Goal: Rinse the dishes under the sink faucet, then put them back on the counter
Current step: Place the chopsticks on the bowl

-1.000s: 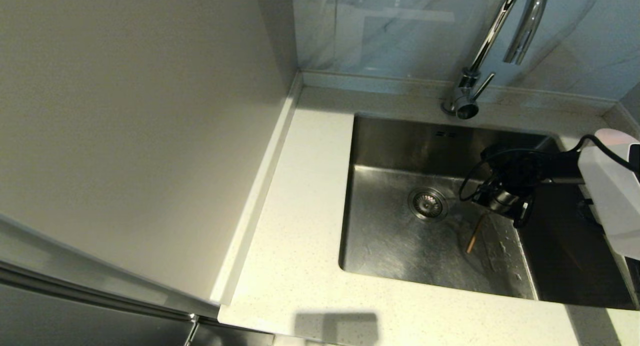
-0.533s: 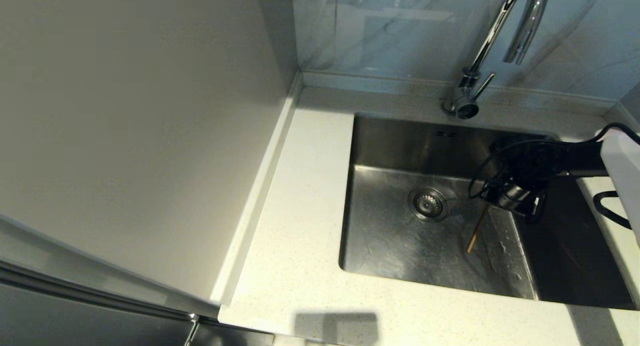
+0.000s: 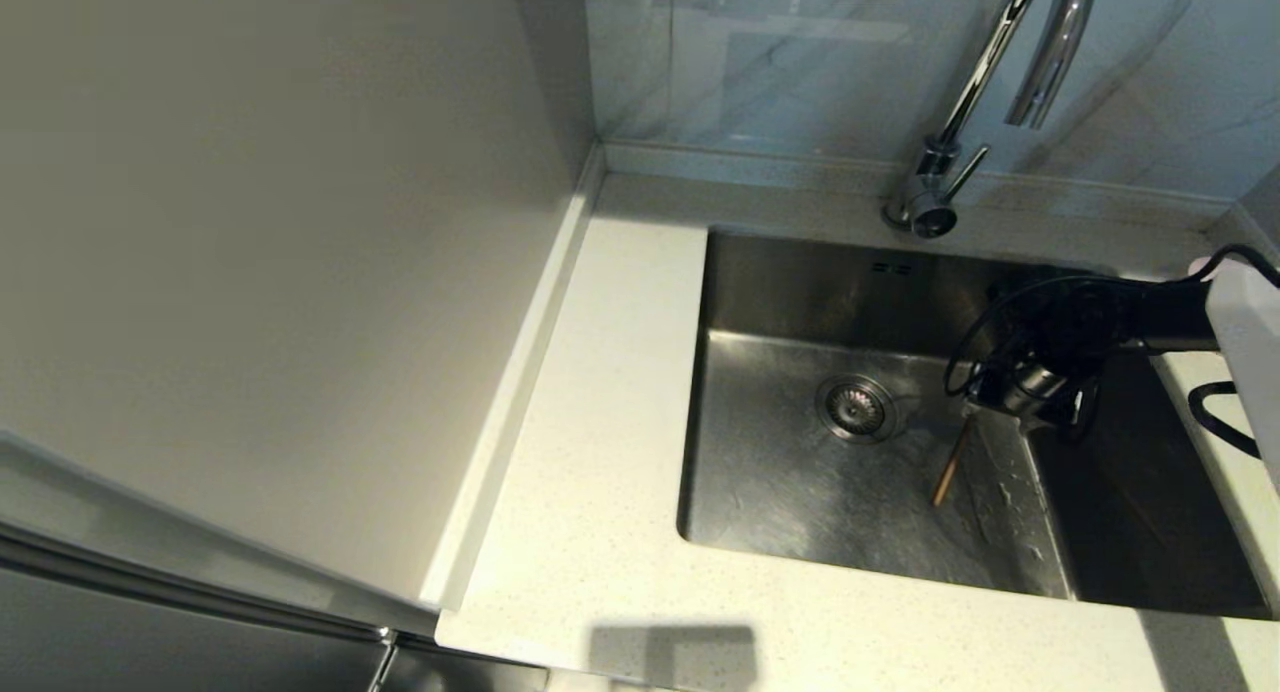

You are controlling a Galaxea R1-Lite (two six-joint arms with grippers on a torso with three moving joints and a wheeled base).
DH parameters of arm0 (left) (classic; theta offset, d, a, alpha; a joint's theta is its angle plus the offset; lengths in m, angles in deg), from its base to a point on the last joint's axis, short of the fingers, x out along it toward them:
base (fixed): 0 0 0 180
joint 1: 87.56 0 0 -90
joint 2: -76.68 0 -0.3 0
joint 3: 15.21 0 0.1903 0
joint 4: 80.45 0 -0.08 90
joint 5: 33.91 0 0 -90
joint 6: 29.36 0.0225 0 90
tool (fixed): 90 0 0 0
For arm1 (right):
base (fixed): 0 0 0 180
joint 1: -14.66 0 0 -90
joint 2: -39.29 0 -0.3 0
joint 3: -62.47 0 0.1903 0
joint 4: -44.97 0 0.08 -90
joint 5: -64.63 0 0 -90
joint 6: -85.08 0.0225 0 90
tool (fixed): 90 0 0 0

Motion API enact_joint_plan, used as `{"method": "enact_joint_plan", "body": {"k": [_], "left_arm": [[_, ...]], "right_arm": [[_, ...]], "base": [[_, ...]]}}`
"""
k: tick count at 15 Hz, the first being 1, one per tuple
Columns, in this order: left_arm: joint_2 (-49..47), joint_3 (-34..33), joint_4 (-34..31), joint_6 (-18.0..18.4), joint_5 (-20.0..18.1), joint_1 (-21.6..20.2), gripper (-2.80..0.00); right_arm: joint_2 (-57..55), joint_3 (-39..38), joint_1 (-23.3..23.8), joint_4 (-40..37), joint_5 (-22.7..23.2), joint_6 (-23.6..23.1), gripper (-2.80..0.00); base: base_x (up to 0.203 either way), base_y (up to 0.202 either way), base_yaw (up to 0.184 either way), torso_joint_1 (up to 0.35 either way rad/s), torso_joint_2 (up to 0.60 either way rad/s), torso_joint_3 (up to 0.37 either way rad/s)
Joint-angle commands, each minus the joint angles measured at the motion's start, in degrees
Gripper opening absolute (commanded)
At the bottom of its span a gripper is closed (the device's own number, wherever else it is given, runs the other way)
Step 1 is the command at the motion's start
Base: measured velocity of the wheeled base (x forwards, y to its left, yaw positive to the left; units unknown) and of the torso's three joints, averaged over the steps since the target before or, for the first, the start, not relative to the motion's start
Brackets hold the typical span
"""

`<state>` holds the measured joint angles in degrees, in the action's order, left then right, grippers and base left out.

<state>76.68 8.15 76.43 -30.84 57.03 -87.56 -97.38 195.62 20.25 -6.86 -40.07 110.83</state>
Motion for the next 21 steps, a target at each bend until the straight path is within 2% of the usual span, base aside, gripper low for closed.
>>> {"method": "enact_joint_plan", "body": {"k": [1,5,12,21], "left_arm": [[0.18,0.00,0.02,-0.01,0.03,0.00,-2.80],[0.18,0.00,0.02,-0.01,0.03,0.00,-2.80],[0.18,0.00,0.02,-0.01,0.03,0.00,-2.80],[0.18,0.00,0.02,-0.01,0.03,0.00,-2.80]], "right_arm": [[-2.50,1.21,-0.05,-0.27,0.66,0.22,0.00],[-5.42,3.31,-0.21,-0.13,0.90,0.71,0.00],[-8.09,3.42,-0.13,3.06,0.65,0.54,0.00],[-9.05,3.42,-0.05,3.33,0.37,0.27,0.00]], "base": [[0.000,0.000,0.000,0.000,0.00,0.000],[0.000,0.000,0.000,0.000,0.00,0.000],[0.000,0.000,0.000,0.000,0.00,0.000],[0.000,0.000,0.000,0.000,0.00,0.000]]}}
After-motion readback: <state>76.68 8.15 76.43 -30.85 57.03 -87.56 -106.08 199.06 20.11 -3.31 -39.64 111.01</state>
